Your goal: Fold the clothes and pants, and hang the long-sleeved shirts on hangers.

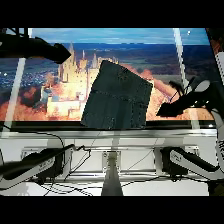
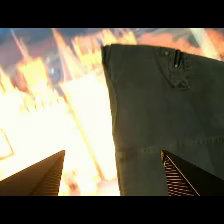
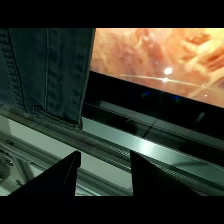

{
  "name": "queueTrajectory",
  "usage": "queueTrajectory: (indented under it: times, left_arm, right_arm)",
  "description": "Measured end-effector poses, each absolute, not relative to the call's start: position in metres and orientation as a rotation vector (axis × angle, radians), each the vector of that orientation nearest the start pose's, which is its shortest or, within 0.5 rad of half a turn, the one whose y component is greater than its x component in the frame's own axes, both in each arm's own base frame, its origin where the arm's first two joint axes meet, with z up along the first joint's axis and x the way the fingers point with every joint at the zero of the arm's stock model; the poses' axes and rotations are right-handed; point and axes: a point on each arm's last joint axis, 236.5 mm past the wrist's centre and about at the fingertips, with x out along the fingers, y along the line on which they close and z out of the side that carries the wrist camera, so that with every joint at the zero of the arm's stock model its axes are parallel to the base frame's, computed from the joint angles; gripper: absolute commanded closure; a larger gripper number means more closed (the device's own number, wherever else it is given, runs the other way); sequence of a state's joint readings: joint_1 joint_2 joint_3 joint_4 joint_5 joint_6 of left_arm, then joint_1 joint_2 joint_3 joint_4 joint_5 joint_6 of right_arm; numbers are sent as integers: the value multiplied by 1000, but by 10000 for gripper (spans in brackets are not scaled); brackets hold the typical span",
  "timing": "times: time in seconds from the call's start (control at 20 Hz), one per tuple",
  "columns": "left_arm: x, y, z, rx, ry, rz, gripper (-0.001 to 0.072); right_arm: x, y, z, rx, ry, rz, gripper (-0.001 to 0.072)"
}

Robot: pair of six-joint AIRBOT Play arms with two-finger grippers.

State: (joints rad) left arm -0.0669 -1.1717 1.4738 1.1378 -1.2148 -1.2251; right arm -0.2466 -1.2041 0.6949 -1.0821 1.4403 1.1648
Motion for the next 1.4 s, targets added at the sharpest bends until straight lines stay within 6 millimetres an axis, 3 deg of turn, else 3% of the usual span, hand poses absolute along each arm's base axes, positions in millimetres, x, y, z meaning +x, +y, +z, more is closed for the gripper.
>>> queueTrajectory:
  times: [0.15, 0.2, 0.35, 0.55, 0.8, 0.95, 1.2, 1.4]
  left_arm:
    - [394, -102, 155, -84, 948, -482, 19]
    - [390, -98, 141, -121, 991, -470, 19]
    - [373, -91, 97, -217, 1103, -452, 19]
    - [355, -90, 43, -360, 1174, -407, 19]
    - [325, -93, -13, -439, 1242, -384, 18]
    - [308, -94, -38, -451, 1282, -379, 19]
    - [292, -95, -64, -452, 1356, -378, 20]
    - [260, -101, -92, -456, 1513, -414, 21]
  right_arm:
    - [178, 91, -99, 640, 1729, 443, 300]
    - [175, 100, -105, 697, 1712, 435, 265]
    - [176, 118, -111, 833, 1650, 423, 266]
    - [187, 126, -116, 923, 1587, 386, 282]
    - [184, 131, -121, 968, 1600, 395, 285]
    - [180, 134, -123, 970, 1614, 423, 285]
    - [175, 136, -123, 955, 1623, 460, 284]
    - [174, 137, -123, 941, 1620, 480, 284]
